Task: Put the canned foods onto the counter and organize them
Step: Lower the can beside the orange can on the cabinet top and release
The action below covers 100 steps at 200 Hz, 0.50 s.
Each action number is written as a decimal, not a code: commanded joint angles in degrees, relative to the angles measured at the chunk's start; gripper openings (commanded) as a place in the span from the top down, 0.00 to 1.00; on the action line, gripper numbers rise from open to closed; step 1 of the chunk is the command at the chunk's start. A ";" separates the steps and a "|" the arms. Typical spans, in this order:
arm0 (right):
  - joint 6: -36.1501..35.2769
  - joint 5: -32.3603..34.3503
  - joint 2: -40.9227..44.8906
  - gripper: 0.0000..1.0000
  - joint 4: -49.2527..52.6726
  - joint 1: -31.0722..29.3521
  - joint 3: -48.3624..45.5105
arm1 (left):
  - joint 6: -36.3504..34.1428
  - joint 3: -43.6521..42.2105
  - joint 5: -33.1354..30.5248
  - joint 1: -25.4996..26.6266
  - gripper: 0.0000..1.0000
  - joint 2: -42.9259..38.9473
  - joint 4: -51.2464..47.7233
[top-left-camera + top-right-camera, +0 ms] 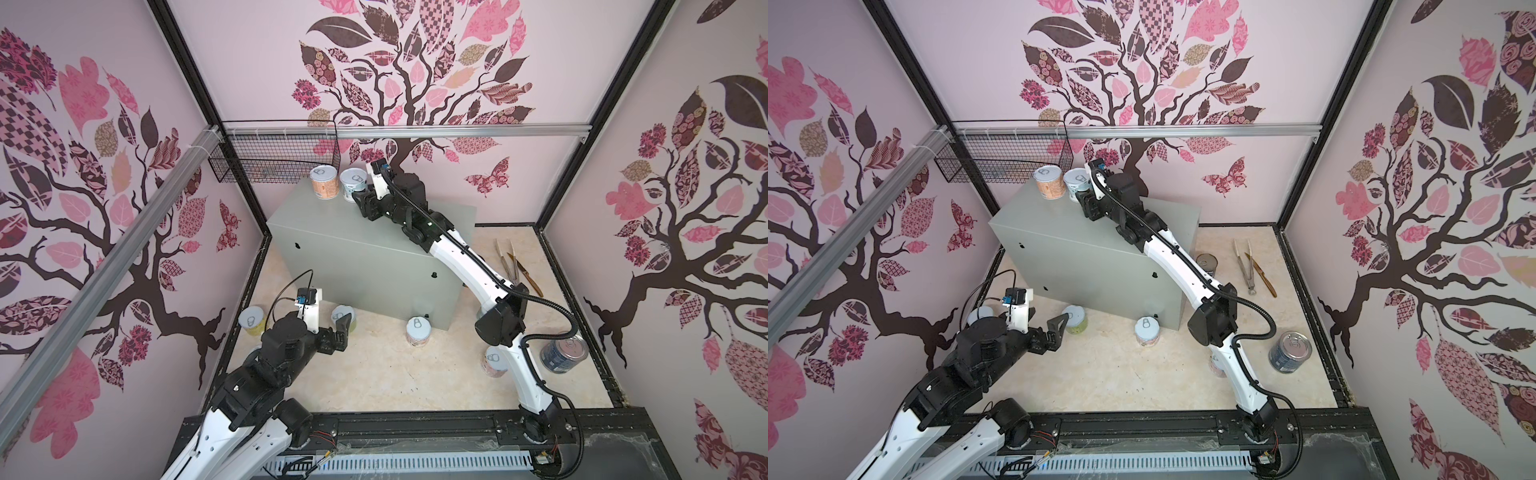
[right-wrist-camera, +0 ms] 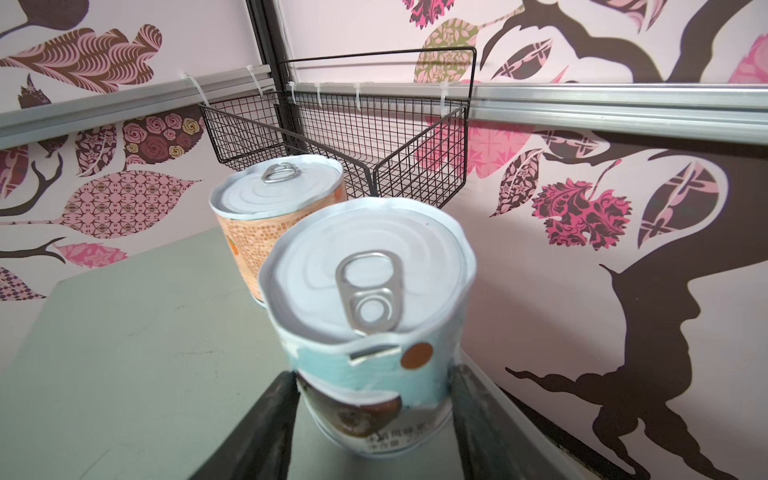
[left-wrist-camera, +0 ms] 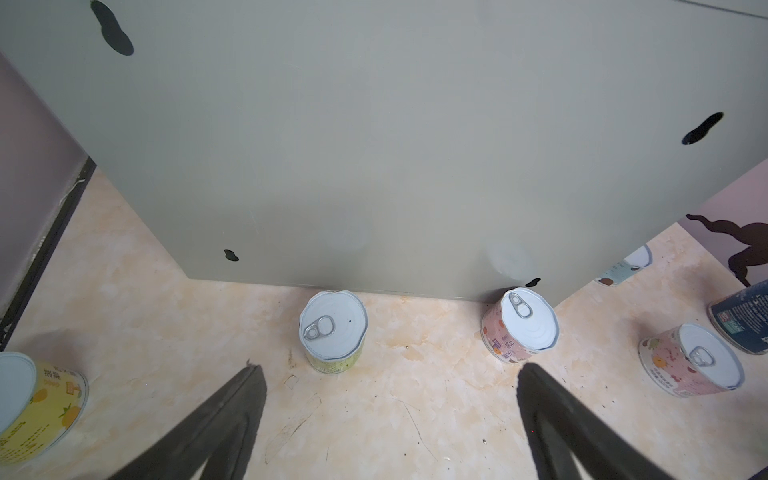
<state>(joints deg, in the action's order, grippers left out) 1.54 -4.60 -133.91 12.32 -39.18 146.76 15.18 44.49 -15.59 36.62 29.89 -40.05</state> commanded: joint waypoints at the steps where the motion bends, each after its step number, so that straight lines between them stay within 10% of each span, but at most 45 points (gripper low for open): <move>1: 2.11 -1.57 -4.48 0.39 2.32 0.22 0.72 | -0.15 -1.60 0.48 -0.23 0.02 0.10 0.77; 100: -0.35 -0.33 0.99 0.24 4.54 0.29 -0.70 | -0.59 -1.25 -0.62 -0.23 0.02 0.94 0.62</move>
<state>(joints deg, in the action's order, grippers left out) 1.21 -5.39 -134.47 11.05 -39.24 147.17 15.09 44.45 -15.59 36.62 30.44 -40.01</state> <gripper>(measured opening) 0.738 0.981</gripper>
